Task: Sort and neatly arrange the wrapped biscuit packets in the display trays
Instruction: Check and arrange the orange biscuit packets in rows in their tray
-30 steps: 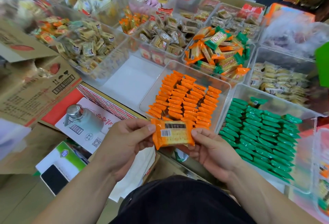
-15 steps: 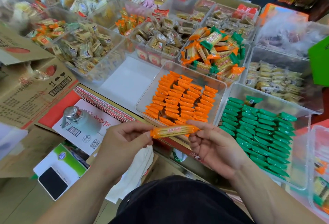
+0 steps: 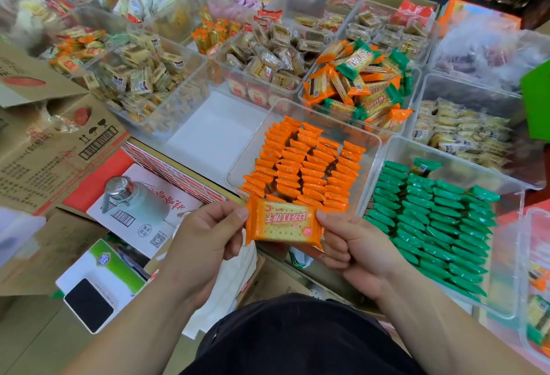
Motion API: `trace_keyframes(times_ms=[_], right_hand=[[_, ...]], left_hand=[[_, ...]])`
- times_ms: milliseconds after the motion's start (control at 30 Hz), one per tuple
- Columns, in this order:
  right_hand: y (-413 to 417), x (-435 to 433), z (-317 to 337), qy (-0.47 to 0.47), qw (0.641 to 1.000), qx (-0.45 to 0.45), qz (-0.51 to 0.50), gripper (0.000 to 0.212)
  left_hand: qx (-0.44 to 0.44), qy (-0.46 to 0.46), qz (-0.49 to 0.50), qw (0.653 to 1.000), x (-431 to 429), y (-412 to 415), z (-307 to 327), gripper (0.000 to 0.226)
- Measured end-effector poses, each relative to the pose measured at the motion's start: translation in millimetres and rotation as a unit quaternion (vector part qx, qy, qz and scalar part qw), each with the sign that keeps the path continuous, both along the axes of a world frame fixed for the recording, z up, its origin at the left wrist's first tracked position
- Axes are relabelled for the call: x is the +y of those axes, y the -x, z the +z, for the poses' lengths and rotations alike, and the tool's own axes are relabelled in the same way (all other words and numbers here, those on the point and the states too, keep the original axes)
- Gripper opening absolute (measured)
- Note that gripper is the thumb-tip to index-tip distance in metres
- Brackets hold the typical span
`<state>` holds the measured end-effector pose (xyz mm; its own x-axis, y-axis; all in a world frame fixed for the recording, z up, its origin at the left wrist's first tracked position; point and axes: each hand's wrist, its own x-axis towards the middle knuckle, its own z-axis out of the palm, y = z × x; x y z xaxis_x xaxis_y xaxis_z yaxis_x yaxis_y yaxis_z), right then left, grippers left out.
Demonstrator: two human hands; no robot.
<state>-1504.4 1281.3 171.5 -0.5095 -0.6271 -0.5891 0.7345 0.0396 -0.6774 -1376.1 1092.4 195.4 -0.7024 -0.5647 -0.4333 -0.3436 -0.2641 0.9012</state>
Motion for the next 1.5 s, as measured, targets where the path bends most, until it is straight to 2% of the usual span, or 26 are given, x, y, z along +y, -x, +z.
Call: trace_keyframes(times_ms=[100,233,300,467,567,667,767,867,933,1100,1167,1233,1400,1500], right_hand=[[1.9,-1.4,4.2,-0.061,0.997,0.052,-0.006,0.028],[10.4,-5.0,3.9,-0.052,0.998,0.006,-0.045,0.038],[17.8,-6.7,-2.8,-0.067,0.996,0.023,-0.061,0.038],[46.2,-11.5,-27.6,-0.142,0.981,0.096,-0.091,0.014],[64.8,-13.8,-40.3,-0.181,0.966,0.161,-0.095,0.019],[77.1,-10.5,-53.3,-0.202,0.951,0.214,-0.095,0.032],[82.4,-4.8,-63.1,-0.220,0.942,0.240,-0.083,0.039],[83.5,0.9,-70.8,-0.223,0.939,0.246,-0.087,0.036],[82.3,4.2,-74.6,-0.223,0.940,0.246,-0.083,0.033],[77.9,7.7,-80.3,-0.218,0.942,0.244,-0.073,0.032],[76.2,7.9,-82.9,-0.228,0.936,0.259,-0.068,0.033],[76.1,6.8,-84.3,-0.242,0.927,0.280,-0.060,0.033],[75.1,-7.2,-75.8,-0.252,0.899,0.358,-0.023,0.022],[69.3,-20.4,-72.4,-0.258,0.861,0.436,0.034,0.022]], left_hand=[[-0.004,0.108,-0.040,0.993,-1.1,3.4,-3.1,0.015],[0.010,0.194,-0.113,0.975,-2.2,17.1,-14.3,0.017],[-0.004,0.247,-0.165,0.955,-6.3,26.5,-26.6,0.017],[-0.061,0.320,-0.279,0.903,-17.6,60.9,-53.4,0.010],[-0.104,0.380,-0.297,0.870,-35.2,89.2,-75.2,0.007],[-0.158,0.476,-0.328,0.801,-50.9,120.8,-97.2,0.018],[-0.213,0.534,-0.420,0.702,-51.5,149.4,-111.8,0.021],[-0.264,0.566,-0.493,0.605,-44.9,169.2,-122.2,0.026],[-0.276,0.575,-0.515,0.573,-42.6,179.1,-127.3,0.027],[-0.276,0.606,-0.532,0.524,-40.6,189.7,-137.2,0.018],[-0.265,0.616,-0.536,0.512,-41.0,189.5,-141.0,0.016],[-0.256,0.616,-0.531,0.523,-43.1,189.3,-143.1,0.016],[-0.236,0.595,-0.475,0.603,-52.8,182.5,-140.3,0.018],[-0.215,0.592,-0.411,0.659,-59.1,171.4,-130.9,0.017]])
